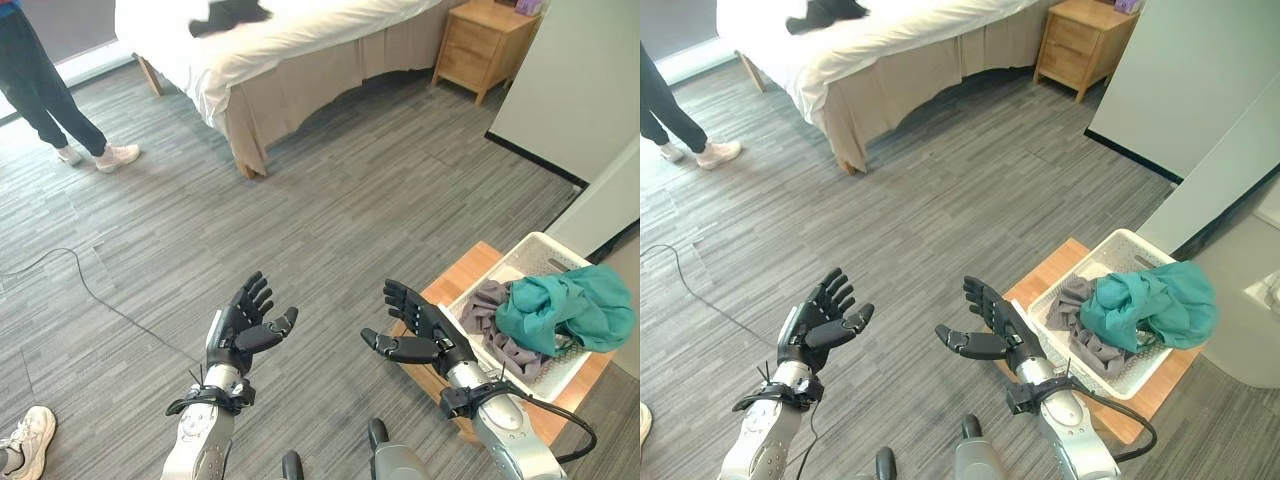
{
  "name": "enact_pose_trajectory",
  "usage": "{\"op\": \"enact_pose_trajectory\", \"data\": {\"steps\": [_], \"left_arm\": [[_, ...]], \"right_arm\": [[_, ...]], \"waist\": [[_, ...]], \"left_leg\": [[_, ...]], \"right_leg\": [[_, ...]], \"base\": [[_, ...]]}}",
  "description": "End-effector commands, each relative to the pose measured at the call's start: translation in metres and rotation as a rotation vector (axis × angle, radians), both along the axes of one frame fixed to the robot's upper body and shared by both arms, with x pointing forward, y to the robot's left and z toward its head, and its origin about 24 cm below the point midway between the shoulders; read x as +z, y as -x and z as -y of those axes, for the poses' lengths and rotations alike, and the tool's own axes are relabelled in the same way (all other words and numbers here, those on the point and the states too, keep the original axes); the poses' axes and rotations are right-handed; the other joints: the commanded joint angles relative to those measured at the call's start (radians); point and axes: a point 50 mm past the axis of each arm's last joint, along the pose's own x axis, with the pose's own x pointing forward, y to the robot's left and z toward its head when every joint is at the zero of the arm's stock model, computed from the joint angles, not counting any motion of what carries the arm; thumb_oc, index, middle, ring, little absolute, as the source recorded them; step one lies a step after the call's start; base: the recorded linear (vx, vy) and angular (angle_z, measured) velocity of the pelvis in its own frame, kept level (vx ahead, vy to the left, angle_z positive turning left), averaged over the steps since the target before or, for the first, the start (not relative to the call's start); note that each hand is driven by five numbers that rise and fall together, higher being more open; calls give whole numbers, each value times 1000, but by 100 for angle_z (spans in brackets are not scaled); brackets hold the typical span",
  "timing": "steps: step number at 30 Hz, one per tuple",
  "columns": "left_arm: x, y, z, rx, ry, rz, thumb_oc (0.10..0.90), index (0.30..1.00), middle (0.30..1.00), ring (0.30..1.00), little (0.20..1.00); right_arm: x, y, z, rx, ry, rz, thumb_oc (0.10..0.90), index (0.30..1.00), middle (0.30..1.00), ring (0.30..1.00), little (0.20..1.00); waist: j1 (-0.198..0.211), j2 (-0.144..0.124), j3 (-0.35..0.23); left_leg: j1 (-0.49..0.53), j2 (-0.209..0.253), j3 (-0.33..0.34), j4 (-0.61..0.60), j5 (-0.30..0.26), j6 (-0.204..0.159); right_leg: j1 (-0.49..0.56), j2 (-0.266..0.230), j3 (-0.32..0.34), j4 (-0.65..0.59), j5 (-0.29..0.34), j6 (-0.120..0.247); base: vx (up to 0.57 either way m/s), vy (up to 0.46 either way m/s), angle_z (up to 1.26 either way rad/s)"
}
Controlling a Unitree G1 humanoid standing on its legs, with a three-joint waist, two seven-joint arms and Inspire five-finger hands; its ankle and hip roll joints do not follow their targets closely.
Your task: Pick up bed clothes into laundry basket.
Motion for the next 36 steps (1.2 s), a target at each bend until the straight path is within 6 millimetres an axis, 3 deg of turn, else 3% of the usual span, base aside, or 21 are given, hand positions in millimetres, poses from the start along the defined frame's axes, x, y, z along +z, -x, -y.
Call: {"op": "enact_pose_trajectory", "data": {"steps": [1, 8, 13, 14, 16, 17, 18, 19, 20, 22, 25, 30, 34, 36], "left_arm": [[34, -5, -19, 23, -69, 193, 800, 900, 900, 900, 900], [30, -2, -20, 24, -61, 173, 800, 900, 900, 900, 900], [44, -18, -17, -12, -98, 236, 800, 900, 900, 900, 900], [46, -14, -55, 120, -148, 208, 800, 900, 900, 900, 900], [47, -17, -51, 103, -148, 217, 800, 900, 900, 900, 900], [47, -17, -51, 103, -148, 217, 800, 900, 900, 900, 900], [44, -20, -47, 97, -143, 208, 800, 900, 900, 900, 900], [44, -21, -42, 82, -135, 210, 800, 900, 900, 900, 900], [45, -22, -34, 26, -162, 212, 800, 900, 900, 900, 900], [47, -23, -32, 6, -176, 218, 800, 900, 900, 900, 900], [48, -23, -32, 13, -180, 222, 800, 900, 900, 900, 900], [40, -13, -40, 59, -145, 183, 800, 900, 900, 900, 900], [38, -8, -48, 122, -122, 173, 800, 900, 900, 900, 900], [44, -10, -50, 144, -144, 194, 800, 900, 900, 900, 900]], "right_arm": [[28, -7, -13, 56, -80, 165, 800, 900, 900, 900, 900], [26, -4, -11, 38, -106, 157, 800, 900, 900, 900, 900], [29, -2, -6, 22, -103, 177, 800, 900, 900, 900, 900], [20, -4, 20, -14, -140, 69, 800, 900, 900, 900, 900], [17, 3, 28, -56, -87, 68, 800, 900, 900, 900, 900], [17, 3, 28, -56, -87, 68, 800, 900, 900, 900, 900], [15, 4, 30, -96, -97, 74, 800, 900, 900, 900, 900], [15, 7, 32, -124, -126, 80, 800, 900, 900, 900, 900], [16, 5, 32, -158, -157, 95, 800, 900, 900, 900, 900], [15, 4, 33, -184, -176, 96, 800, 900, 900, 900, 900], [14, -1, 31, -232, -248, 104, 800, 900, 900, 900, 900], [28, -17, 17, -102, -165, 145, 800, 900, 900, 900, 900], [64, -44, 1, -12, -74, 301, 800, 900, 900, 900, 900], [79, -57, -19, 51, -84, 359, 800, 900, 900, 900, 900]], "waist": [[9, -72, -96], [6, -74, -95], [-25, -76, -63], [111, -103, 26], [73, -96, 5], [72, -97, 2], [47, -82, -12], [17, -59, -33], [-4, -24, -52], [-8, -19, -56], [-14, -15, -66], [32, -34, -85], [94, -56, -93], [119, -63, -84]], "left_leg": [[-55, -37, -14, 37, -89, 4], [-60, -36, -21, 37, -81, 0], [-102, -26, 5, 28, -55, -15], [-274, 146, 47, 406, -80, -96], [-201, 84, 77, 451, -147, -80], [-204, 82, 77, 448, -142, -79], [-160, 57, 93, 409, -161, -71], [-101, 60, 142, 295, -167, -59], [-89, 57, 128, 155, -125, -52], [-83, 39, 93, 105, -101, -46], [-63, 38, 96, 47, -74, -47], [-57, 30, 69, 46, -66, -35], [-68, 12, 38, 72, -73, -24], [-79, 7, 21, 93, -78, -22]], "right_leg": [[67, -59, -29, -126, -7, 50], [65, -63, -29, -116, -6, 52], [14, -52, -14, -143, 37, 61], [175, -83, -183, -72, -139, 21], [139, -62, -202, -67, -125, 7], [135, -63, -203, -69, -122, 7], [117, -49, -216, -67, -114, 6], [109, -35, -240, -73, -105, 15], [92, -14, -248, -78, -96, 20], [68, -18, -243, -63, -88, 24], [58, -24, -242, -50, -74, 29], [90, -31, -253, -66, -75, 23], [117, -52, -274, -65, -70, 25], [122, -59, -280, -69, -65, 24]], "base": [[0, 0, 0], [-16, 3, 0], [-137, 10, -4], [-184, -37, -8], [-206, -96, -27], [-188, -69, -5], [-157, 0, 27], [-241, 76, 83], [-144, 95, 81], [-99, 88, 58], [-74, 62, 15], [-40, 16, 10], [-23, 14, 23], [-61, 16, 22]]}}
